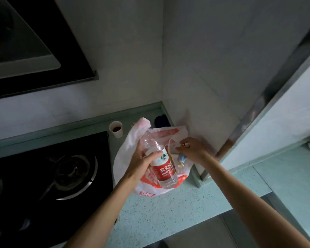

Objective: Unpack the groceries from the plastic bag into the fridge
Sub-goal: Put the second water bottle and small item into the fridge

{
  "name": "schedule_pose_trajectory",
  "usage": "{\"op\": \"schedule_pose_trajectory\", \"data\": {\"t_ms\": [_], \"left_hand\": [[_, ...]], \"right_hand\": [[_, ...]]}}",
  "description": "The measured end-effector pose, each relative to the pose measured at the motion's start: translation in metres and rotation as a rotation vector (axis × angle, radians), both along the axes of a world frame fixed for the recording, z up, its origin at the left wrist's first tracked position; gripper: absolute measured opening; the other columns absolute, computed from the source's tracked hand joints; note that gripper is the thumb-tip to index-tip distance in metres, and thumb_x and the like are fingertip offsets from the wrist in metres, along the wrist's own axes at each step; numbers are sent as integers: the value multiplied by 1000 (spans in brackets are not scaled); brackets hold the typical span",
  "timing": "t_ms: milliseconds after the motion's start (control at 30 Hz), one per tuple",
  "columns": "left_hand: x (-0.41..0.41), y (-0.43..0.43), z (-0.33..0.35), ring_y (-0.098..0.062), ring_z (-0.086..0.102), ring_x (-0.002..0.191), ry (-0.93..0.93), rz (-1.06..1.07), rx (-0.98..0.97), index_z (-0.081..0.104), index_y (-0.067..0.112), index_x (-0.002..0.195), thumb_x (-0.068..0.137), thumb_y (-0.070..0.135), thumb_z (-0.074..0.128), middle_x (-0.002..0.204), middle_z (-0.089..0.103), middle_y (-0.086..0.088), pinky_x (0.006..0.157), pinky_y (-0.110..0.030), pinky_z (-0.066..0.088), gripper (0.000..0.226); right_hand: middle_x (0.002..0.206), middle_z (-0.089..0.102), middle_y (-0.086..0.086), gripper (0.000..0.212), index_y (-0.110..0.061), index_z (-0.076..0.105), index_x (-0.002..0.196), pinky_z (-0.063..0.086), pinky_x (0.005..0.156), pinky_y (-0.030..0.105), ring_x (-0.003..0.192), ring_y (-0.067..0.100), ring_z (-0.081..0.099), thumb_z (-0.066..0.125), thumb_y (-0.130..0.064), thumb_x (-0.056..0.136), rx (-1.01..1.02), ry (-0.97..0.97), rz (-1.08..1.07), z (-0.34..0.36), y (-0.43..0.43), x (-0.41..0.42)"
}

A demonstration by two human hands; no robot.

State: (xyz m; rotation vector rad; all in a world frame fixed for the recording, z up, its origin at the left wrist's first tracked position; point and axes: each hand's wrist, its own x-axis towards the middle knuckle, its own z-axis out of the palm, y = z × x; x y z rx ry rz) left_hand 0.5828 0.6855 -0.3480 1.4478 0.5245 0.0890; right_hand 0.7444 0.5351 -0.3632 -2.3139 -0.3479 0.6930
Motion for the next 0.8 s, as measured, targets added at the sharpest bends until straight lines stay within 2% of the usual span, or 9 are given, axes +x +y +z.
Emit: {"op": "schedule_pose_trajectory", "data": {"t_ms": [100,167,233,367,433,500,567,633,800], "left_hand": [[-6,-13,5,-26,67,107,31,178,-335,62,23,121,65,48,82,122,68,-12,90,-42,54,65],[-10,-23,13,-30,66,106,81,277,-479,63,16,120,68,52,77,116,70,-16,97,-47,52,65],[-18,-30,21,-33,66,108,127,261,-519,63,17,120,72,59,73,114,71,-17,98,-53,50,64],[-42,-45,44,-27,72,81,103,223,-605,68,12,112,80,62,65,96,74,-14,81,-45,60,60],[-60,-52,54,-24,71,69,74,204,-647,68,8,106,82,62,62,86,72,-13,71,-40,61,59],[-82,-60,59,-24,70,66,44,196,-657,66,7,108,84,60,62,83,71,-13,66,-38,61,58],[-107,-68,60,-26,70,74,21,198,-660,62,8,120,79,59,69,92,69,-15,67,-40,60,67],[-134,-78,57,-27,69,80,-17,181,-659,58,10,131,74,59,75,101,66,-17,68,-40,57,77],[-210,-115,52,-28,65,76,-55,51,-687,54,6,135,70,57,77,103,62,-21,63,-35,55,85]], "right_hand": [[108,68,8,35,-18,63,112,56,68,21,82,20,66,74,-34,83,89,-23,-71,14,-16,-11],[97,66,8,35,-13,63,114,42,46,8,65,12,59,73,-30,85,130,-40,-90,23,-26,-23],[92,63,6,37,-11,63,116,35,39,5,59,6,54,72,-29,86,152,-59,-97,30,-37,-35],[99,64,6,45,-13,54,118,45,44,11,69,12,63,75,-30,82,257,2,-97,57,-57,-66],[93,65,3,34,-18,56,102,57,59,24,78,18,66,78,-31,79,324,63,-100,74,-71,-88],[88,69,6,24,-17,65,86,60,71,35,76,19,66,79,-33,74,390,111,-69,84,-87,-112],[90,71,17,41,-7,73,88,56,58,29,64,16,62,80,-42,66,431,153,-50,91,-107,-140],[89,69,25,55,-3,75,90,45,55,30,62,22,55,80,-50,61,471,217,-69,93,-126,-169],[81,59,16,44,0,65,105,35,48,28,56,16,50,63,-41,90,491,282,-136,92,-172,-242]]}}
